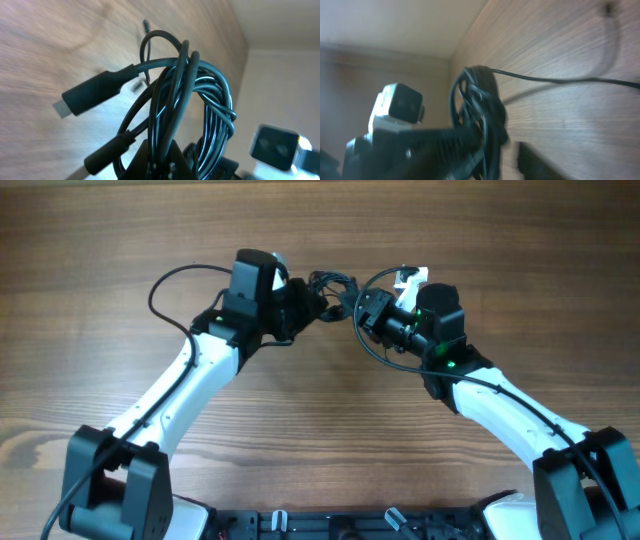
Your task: Untangle cables
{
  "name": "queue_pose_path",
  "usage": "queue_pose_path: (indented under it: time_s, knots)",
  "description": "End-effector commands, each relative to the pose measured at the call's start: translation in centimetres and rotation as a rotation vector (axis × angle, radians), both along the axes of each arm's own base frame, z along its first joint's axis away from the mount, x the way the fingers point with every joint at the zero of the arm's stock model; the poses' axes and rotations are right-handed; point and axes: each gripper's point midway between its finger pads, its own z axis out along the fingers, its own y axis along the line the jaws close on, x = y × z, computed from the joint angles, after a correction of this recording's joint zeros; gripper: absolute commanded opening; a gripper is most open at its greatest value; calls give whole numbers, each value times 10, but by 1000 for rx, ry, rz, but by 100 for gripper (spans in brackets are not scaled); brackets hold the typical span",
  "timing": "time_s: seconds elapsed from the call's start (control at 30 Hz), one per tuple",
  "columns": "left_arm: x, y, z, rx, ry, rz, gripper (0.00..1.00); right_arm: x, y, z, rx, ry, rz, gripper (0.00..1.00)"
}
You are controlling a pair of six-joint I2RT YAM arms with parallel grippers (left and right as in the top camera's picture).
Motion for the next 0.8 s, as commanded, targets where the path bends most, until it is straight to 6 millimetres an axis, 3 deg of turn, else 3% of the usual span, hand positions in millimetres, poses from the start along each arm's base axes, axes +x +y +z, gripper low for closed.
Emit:
queue_pose_path:
  time_s: [0.0,0.03,0.1,0.2,0.3,0.33,0.47,0.57,0.63,0.7,0.73,0.77]
  knots:
    - [24,39,3,104,-162,-58,4,4,-22,-5,-188,-176,85,80]
    - [24,43,9,114,-250,-163,4,2,-28,-8,-218,-211,133,86]
    - [17,41,17,111,-374,-332,4,-4,-33,2,-179,-267,221,86]
    - [-13,15,30,76,-592,-638,4,-6,-30,19,-132,-344,267,84]
    - [-32,-3,25,112,-688,-794,4,-13,-15,23,-149,-407,315,83]
    - [-38,-9,23,115,-699,-825,4,-17,-8,22,-166,-431,342,72]
    - [-40,-11,22,109,-689,-830,4,-22,-1,16,-184,-415,357,48]
    - [-42,-11,20,113,-671,-830,4,-23,0,16,-167,-395,356,8]
    - [-33,-3,13,166,-627,-776,5,-20,-2,13,-152,-341,323,5]
    - [-4,23,2,227,-444,-518,41,-5,-17,-3,-122,-132,140,5]
    - [4,33,0,208,-360,-401,72,1,-22,-3,-102,-92,79,4]
    - [7,37,1,173,-309,-334,89,6,-26,-4,-81,-58,28,4]
